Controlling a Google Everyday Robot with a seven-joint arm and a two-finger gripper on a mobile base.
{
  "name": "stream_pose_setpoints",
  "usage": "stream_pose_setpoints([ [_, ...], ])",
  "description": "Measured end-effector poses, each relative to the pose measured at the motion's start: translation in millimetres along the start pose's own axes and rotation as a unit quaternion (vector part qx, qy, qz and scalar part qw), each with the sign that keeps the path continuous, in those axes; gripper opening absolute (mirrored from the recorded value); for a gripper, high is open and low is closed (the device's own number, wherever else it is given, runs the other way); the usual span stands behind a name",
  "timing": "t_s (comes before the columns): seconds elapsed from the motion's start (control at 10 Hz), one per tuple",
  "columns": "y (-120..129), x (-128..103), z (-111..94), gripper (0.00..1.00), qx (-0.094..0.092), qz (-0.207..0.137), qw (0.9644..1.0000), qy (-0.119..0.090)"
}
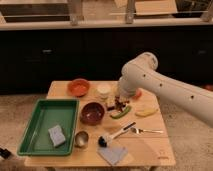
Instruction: Place grapes in plastic cup
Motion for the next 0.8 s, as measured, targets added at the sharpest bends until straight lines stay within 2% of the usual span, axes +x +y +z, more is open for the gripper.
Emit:
stream_pose_setpoints([
  [0.3, -12, 14, -5, 0.00, 0.006, 0.003, 1.0000, 0.004],
  [0.6, -28, 33, -7, 0.00, 0.016, -0.002, 0.9999, 0.000],
  [0.8, -45, 45, 0, 0.00, 0.014, -0.007, 0.9999, -0.004],
])
